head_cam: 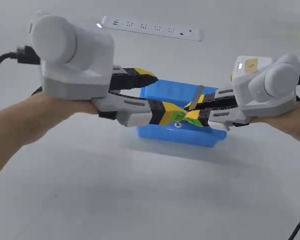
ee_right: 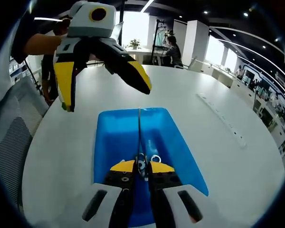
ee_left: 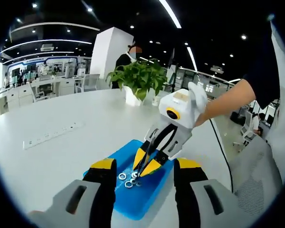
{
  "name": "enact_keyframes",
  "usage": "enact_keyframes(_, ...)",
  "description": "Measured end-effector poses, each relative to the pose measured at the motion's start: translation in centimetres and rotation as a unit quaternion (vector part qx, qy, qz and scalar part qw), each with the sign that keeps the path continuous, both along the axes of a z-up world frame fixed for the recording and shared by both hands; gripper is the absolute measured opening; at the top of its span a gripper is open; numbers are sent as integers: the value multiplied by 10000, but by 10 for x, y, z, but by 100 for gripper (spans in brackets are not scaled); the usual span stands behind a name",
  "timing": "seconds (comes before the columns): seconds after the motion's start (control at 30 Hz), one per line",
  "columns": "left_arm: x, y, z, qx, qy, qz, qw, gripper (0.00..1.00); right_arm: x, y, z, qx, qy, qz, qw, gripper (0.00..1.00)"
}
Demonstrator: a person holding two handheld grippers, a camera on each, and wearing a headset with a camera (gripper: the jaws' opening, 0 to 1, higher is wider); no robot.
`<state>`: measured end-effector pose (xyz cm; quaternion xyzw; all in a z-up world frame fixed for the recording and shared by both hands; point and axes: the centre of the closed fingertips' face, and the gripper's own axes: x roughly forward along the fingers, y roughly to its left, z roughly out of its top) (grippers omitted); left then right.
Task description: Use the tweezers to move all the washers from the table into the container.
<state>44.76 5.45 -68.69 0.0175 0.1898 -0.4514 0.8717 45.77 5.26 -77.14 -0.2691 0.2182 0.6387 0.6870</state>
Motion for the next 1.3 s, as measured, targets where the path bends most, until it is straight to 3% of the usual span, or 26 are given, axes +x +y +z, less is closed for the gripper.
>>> enact_keyframes(0.17, 8, -24, -4, 247, 49, -560, 9981, 50, 2, 0, 0, 6, 21, -22, 10000, 10)
enact_keyframes(0.27, 11, -33, -12, 609, -27, -901, 9941, 44, 3, 1, 1, 16, 24, -24, 10000, 10)
enact_keyframes(0.33, 18, -33, -14, 657, -70, -1000, 9928, 32, 2, 1, 1, 7, 14, -5, 10000, 10)
enact_keyframes(0.4, 19, -35, -17, 665, -3, -1084, 9919, 25, 2, 1, 2, 3, 6, 21, 10000, 10)
enact_keyframes(0.53, 18, -38, -20, 755, -6, -1252, 9893, 22, 2, 0, 2, -19, -13, 49, 10000, 10)
enact_keyframes(0.63, 17, -34, -26, 1120, -160, -1359, 9842, 10, 1, -2, 1, -66, -38, 80, 9999, 10)
enact_keyframes(0.7, 12, -34, -27, 1374, -270, -1450, 9795, 10, 0, -4, -1, -126, -58, 104, 9998, 10)
enact_keyframes(0.87, 9, -31, -22, 1367, -403, -1469, 9788, 8, -1, -3, 4, -69, -103, 115, 9999, 10)
enact_keyframes(1.07, 6, -24, -5, 1335, -658, -1400, 9789, 7, -1, 2, 23, 101, -221, 127, 9996, 10)
enact_keyframes(1.2, -6, -15, 11, 1287, -756, -1317, 9800, 7, -11, 5, 40, 235, -334, 254, 9988, 10)
enact_keyframes(1.3, -18, -8, 23, 1110, -776, -1127, 9844, 7, -22, 5, 55, 372, -344, 342, 9981, 10)
